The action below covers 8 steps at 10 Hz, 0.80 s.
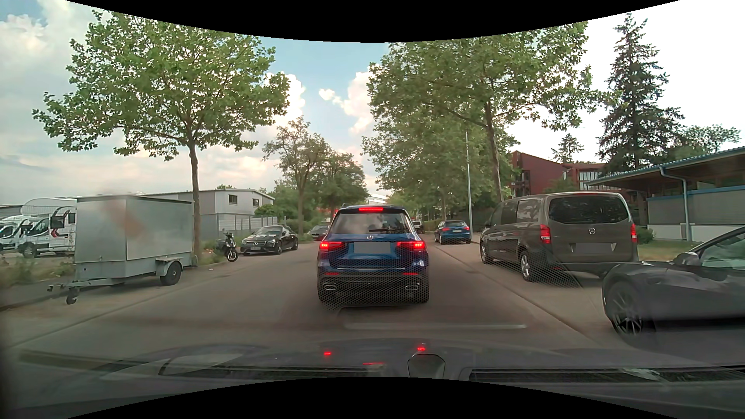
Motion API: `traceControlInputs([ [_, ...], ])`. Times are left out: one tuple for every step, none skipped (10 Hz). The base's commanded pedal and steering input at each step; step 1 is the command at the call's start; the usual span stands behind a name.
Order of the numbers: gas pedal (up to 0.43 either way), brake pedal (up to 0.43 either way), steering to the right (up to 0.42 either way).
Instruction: Follow the waypoints while adhering to traffic rules and regulations
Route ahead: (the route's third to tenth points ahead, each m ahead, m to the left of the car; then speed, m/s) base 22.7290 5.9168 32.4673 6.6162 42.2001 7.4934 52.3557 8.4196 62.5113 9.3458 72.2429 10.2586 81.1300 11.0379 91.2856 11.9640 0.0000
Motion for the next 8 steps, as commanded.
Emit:
traceControlInputs([
  [0.0, 0.189, 0.009],
  [0.0, 0.189, 0.009],
  [0.0, 0.189, 0.009],
  [0.0, 0.189, 0.009],
  [0.0, 0.189, 0.009],
  [0.0, 0.189, 0.009],
  [0.0, 0.189, 0.009],
  [0.0, 0.189, 0.009],
])
